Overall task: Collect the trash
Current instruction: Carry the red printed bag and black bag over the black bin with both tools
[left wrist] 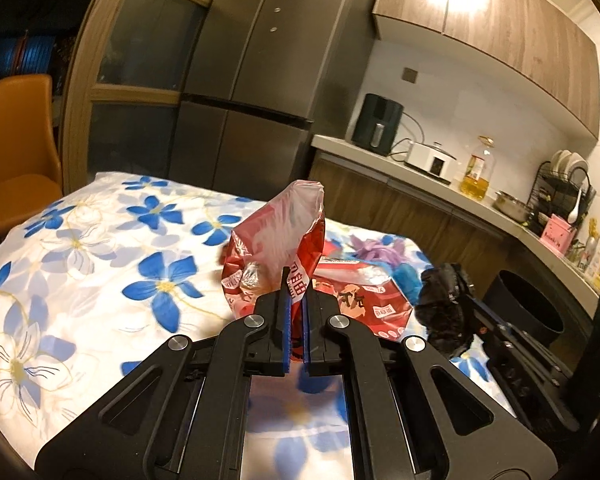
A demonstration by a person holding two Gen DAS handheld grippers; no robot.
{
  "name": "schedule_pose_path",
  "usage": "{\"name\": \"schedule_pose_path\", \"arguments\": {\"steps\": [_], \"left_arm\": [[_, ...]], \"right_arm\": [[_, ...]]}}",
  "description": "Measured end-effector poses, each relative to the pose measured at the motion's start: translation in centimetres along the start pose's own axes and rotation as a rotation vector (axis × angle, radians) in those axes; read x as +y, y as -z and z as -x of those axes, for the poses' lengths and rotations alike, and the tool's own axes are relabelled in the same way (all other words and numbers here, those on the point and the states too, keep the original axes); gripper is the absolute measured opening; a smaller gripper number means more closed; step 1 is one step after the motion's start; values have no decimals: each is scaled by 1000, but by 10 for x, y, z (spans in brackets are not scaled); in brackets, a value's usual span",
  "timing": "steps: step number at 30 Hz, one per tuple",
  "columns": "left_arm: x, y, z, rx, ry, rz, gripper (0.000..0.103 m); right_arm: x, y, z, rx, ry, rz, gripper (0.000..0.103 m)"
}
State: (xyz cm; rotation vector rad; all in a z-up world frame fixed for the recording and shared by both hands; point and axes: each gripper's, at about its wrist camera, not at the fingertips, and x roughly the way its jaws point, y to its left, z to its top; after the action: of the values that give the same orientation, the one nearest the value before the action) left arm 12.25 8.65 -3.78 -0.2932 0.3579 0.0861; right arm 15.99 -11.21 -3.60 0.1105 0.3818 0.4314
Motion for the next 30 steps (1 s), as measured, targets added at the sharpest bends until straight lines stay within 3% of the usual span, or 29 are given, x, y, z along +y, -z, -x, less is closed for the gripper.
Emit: {"name": "schedule_pose_path", "arguments": {"steps": [14,30], "left_arm": [[-89,4,3,-23,130,-105,2],[-213,0,-34,-33,316,-229,2]], "right_arm": [[-66,-13,58,-87,128,-33,3],[-162,-43,95,-192,352,-73,3]]}}
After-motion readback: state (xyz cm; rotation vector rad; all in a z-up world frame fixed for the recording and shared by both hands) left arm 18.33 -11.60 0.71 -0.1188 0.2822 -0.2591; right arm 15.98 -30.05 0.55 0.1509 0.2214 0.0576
